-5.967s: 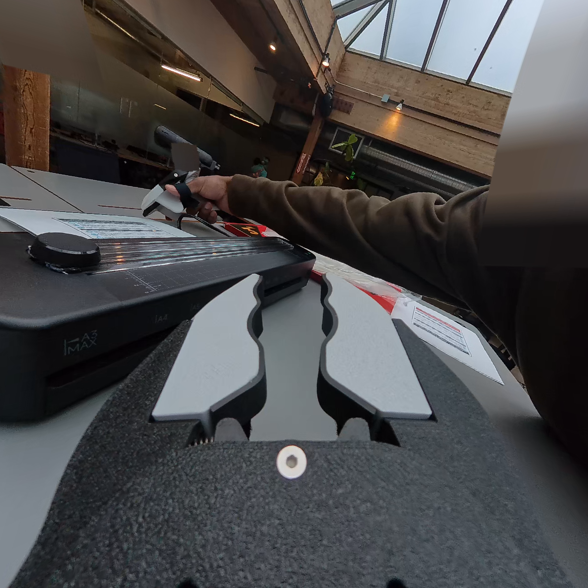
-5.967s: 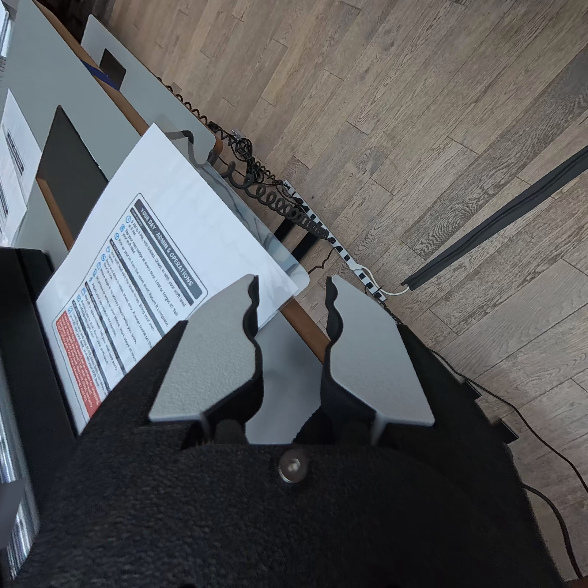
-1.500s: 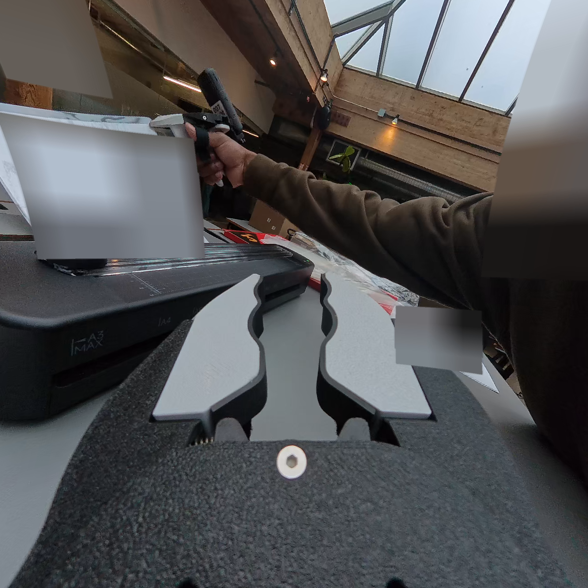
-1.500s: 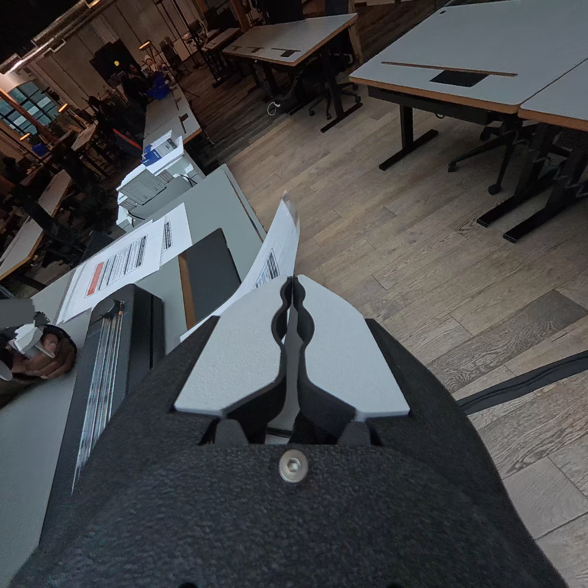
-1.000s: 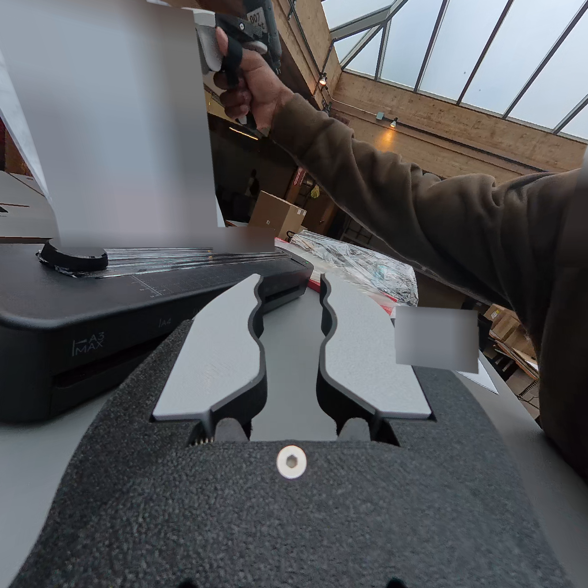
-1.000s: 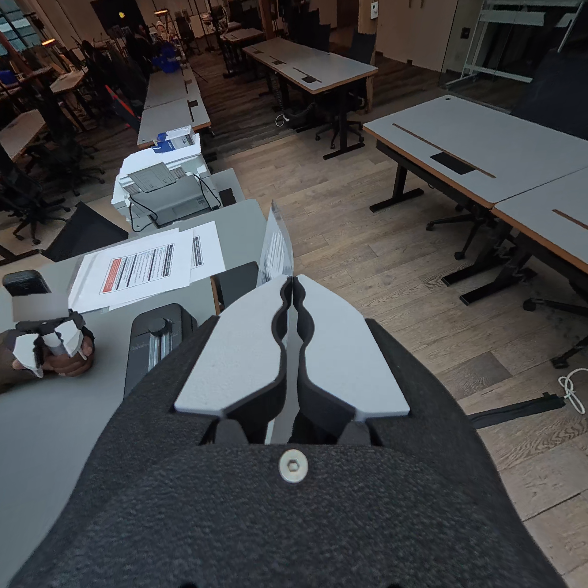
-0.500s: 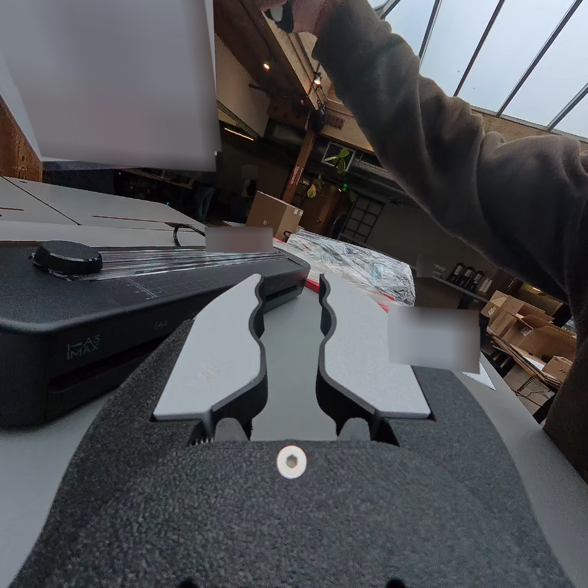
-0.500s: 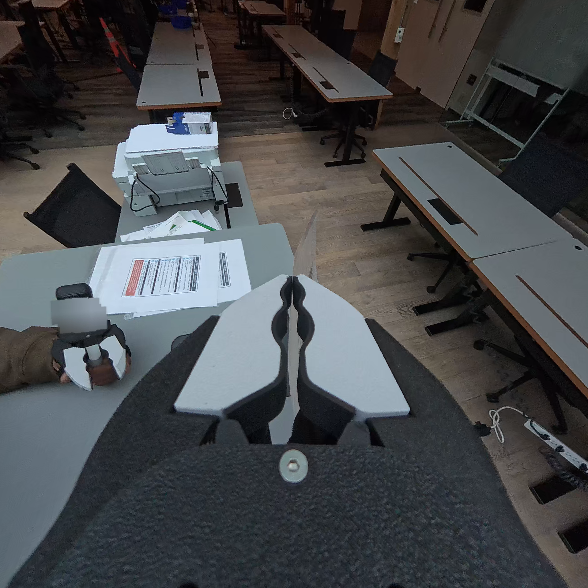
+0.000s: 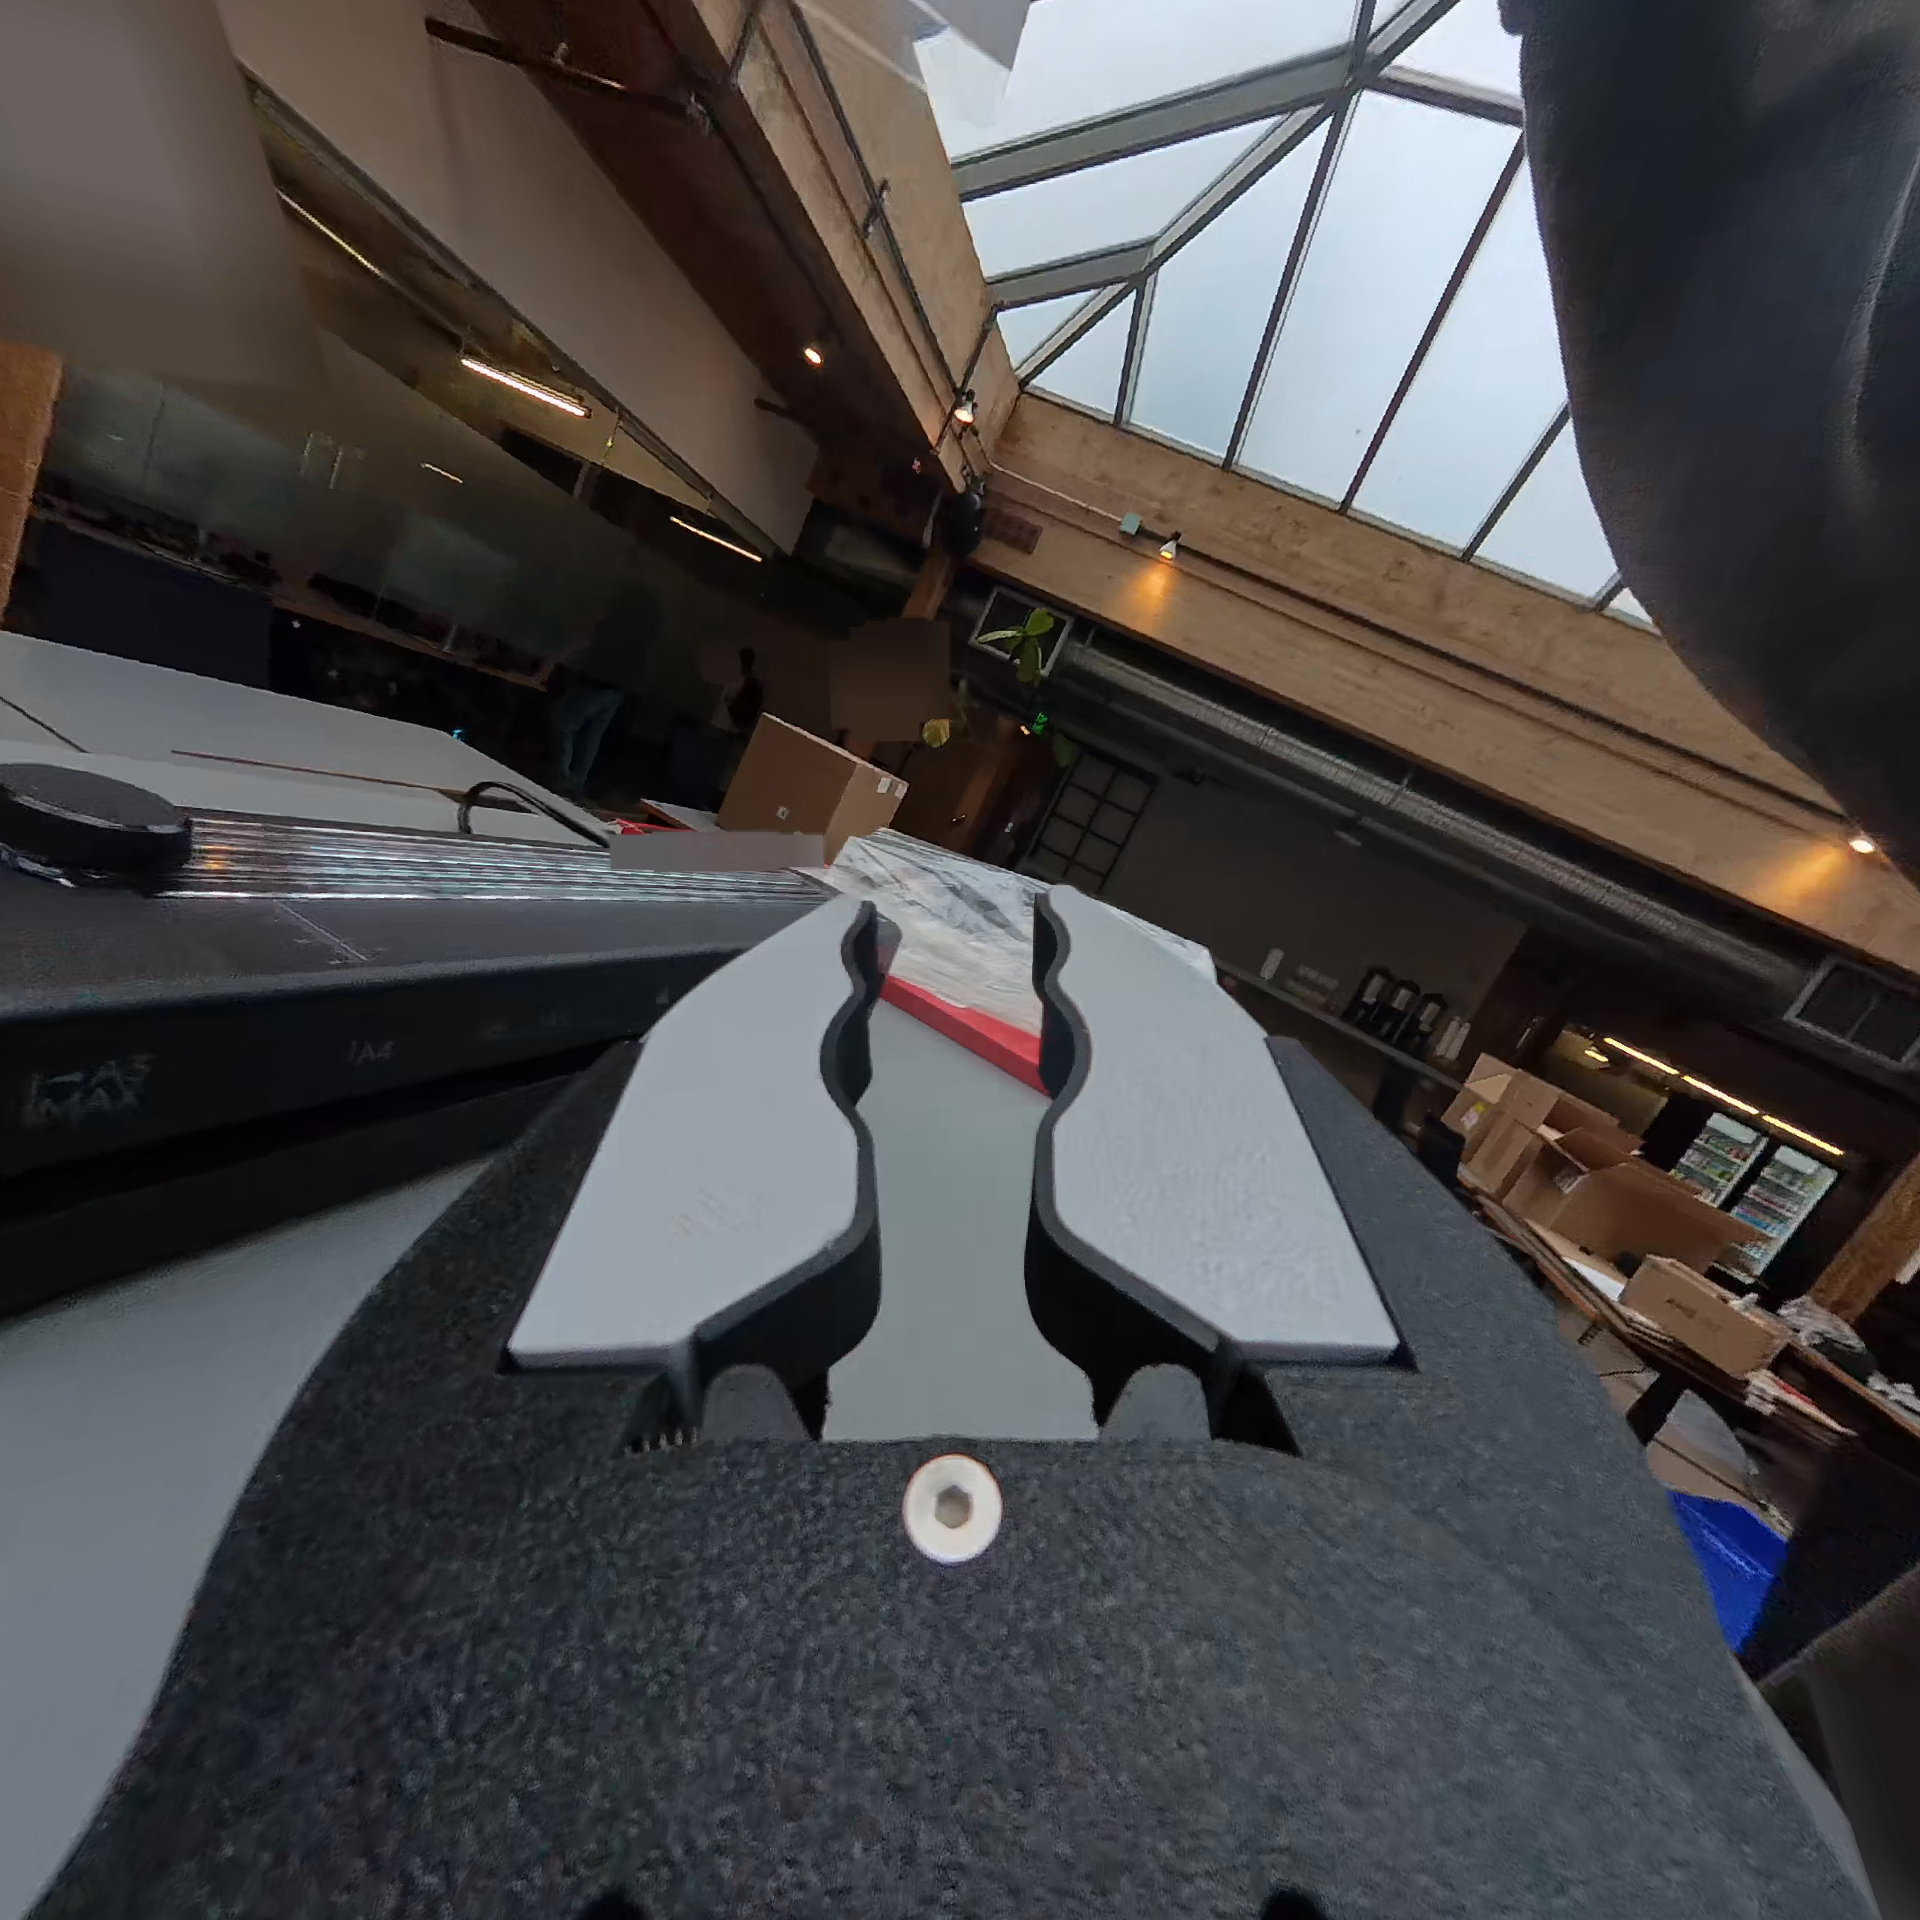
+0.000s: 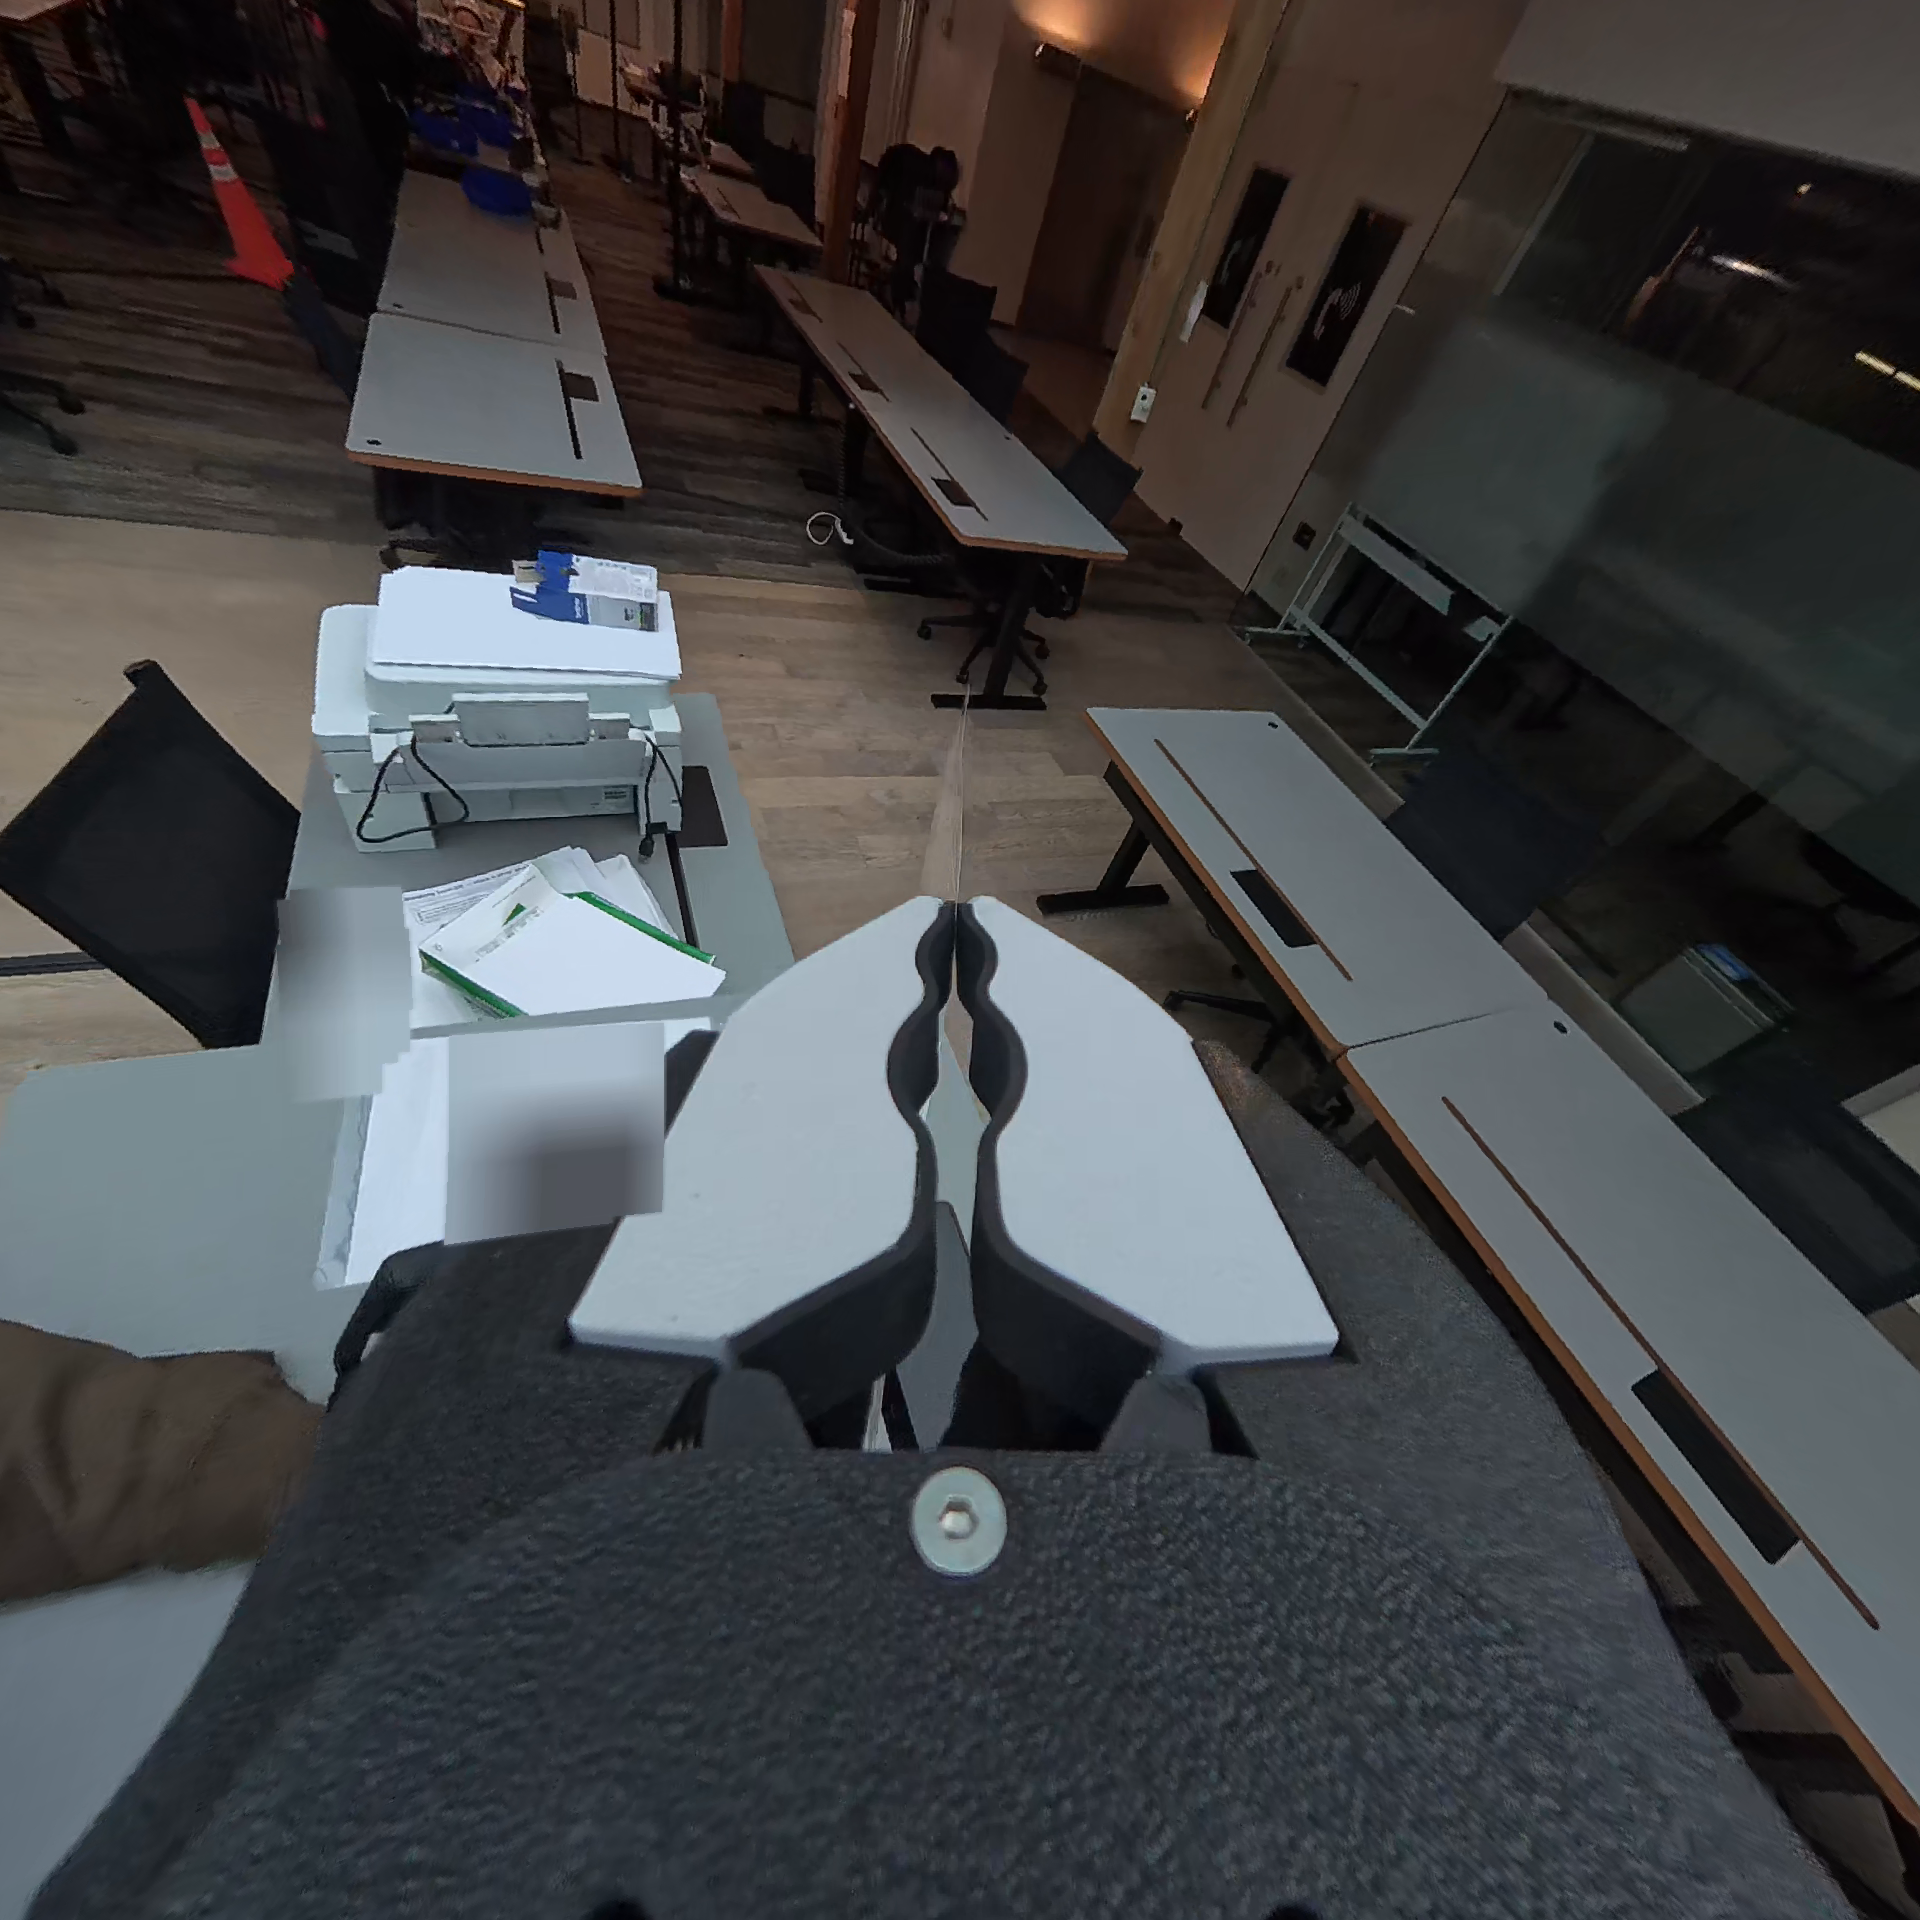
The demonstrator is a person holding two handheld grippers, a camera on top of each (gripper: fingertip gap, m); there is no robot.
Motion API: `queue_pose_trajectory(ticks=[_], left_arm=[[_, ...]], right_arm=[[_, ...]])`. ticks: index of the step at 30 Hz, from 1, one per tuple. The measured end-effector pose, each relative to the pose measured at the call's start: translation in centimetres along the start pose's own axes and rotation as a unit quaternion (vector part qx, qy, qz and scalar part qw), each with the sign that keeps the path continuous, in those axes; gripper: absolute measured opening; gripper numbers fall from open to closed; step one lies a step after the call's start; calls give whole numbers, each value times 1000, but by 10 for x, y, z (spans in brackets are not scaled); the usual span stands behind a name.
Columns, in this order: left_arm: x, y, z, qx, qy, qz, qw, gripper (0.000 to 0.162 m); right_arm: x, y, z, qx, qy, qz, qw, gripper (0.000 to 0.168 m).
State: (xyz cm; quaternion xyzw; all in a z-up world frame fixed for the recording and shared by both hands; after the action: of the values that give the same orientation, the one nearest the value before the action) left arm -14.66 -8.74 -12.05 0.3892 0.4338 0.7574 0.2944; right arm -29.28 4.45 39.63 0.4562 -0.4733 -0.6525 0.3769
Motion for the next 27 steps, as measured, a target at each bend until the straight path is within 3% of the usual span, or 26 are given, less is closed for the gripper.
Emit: queue_pose_trajectory(ticks=[8, 17, 23, 27], left_arm=[[-30, -6, 46, -38, -61, -14, 997, 28], [-75, 11, 53, -57, -40, 32, 997, 29], [-123, 50, 59, -16, -22, 90, 996, 44], [-171, 101, 58, 42, 19, 138, 989, 58]], right_arm=[[-5, 88, -114, -53, -13, 41, 998, 0], [9, 130, -196, -76, 8, 59, 995, 0], [27, 134, -227, -71, 33, 44, 996, 0], [38, 133, -246, -81, 53, 33, 995, 0]])
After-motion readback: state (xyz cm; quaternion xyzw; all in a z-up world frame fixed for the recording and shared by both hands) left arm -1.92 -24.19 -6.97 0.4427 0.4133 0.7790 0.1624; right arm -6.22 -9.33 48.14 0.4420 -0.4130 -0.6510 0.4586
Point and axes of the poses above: each gripper's, where its closed fingertips meet, x out along the fingers, y out of its top, z = x × y across the jaws, the point moved 10 cm from there along -x, back along the fingers, and after that the axes turned 8 degrees about x, right-handed, at the moved point
